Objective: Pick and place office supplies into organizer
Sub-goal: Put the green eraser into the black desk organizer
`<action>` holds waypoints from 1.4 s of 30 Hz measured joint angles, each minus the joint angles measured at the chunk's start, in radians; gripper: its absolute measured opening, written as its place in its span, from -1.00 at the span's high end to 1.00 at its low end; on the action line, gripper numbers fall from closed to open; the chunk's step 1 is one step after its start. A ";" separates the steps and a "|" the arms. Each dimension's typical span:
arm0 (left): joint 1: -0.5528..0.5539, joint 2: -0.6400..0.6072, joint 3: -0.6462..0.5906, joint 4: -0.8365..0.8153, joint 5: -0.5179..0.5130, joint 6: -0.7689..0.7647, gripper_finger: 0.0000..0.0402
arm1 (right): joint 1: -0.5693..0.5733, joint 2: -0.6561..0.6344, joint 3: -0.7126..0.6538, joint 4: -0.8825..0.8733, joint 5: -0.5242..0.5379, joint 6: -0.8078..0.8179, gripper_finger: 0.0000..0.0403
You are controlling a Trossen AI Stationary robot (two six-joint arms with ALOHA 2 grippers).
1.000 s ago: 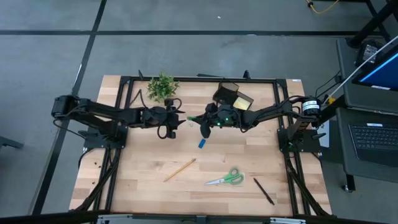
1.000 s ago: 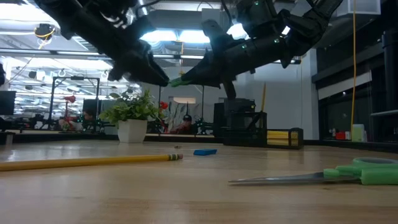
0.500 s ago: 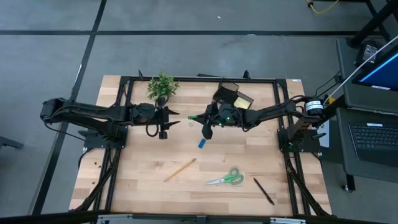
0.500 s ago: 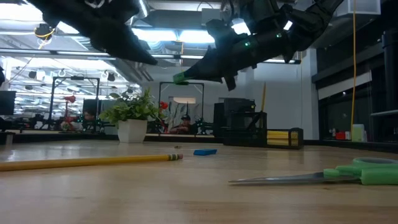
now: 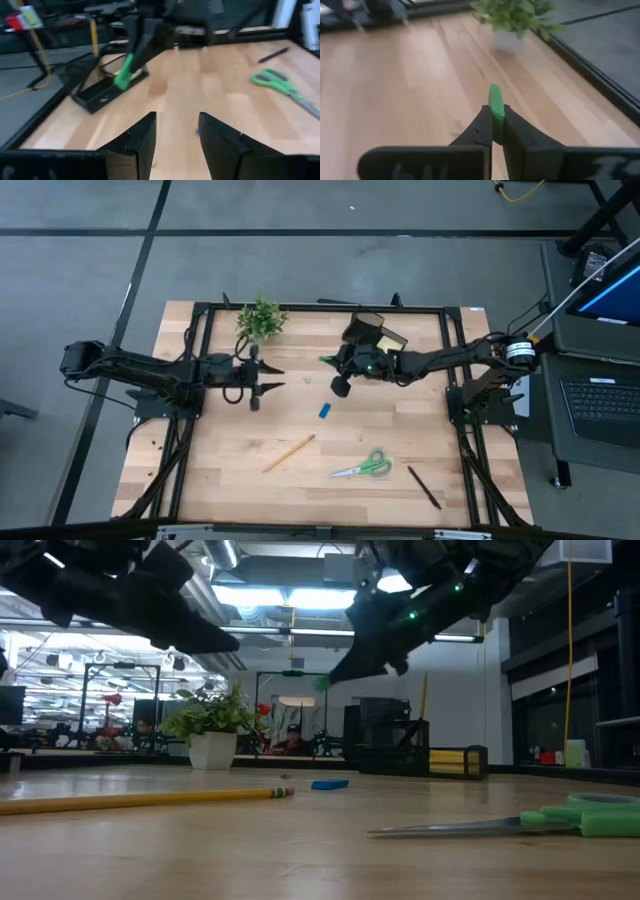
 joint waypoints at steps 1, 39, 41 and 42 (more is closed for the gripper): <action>0.000 0.000 -0.006 0.007 0.020 0.000 0.30 | -0.006 0.000 0.000 -0.023 0.003 -0.007 0.89; 0.000 -0.003 -0.024 0.021 0.093 0.014 0.30 | -0.253 0.022 0.000 -0.333 0.163 -0.069 0.89; 0.000 -0.003 -0.024 0.021 0.092 0.014 0.30 | -0.252 0.035 0.000 -0.335 0.179 -0.069 0.89; 0.000 -0.003 -0.024 0.021 0.092 0.014 0.30 | -0.253 0.043 0.000 -0.334 0.186 -0.069 0.89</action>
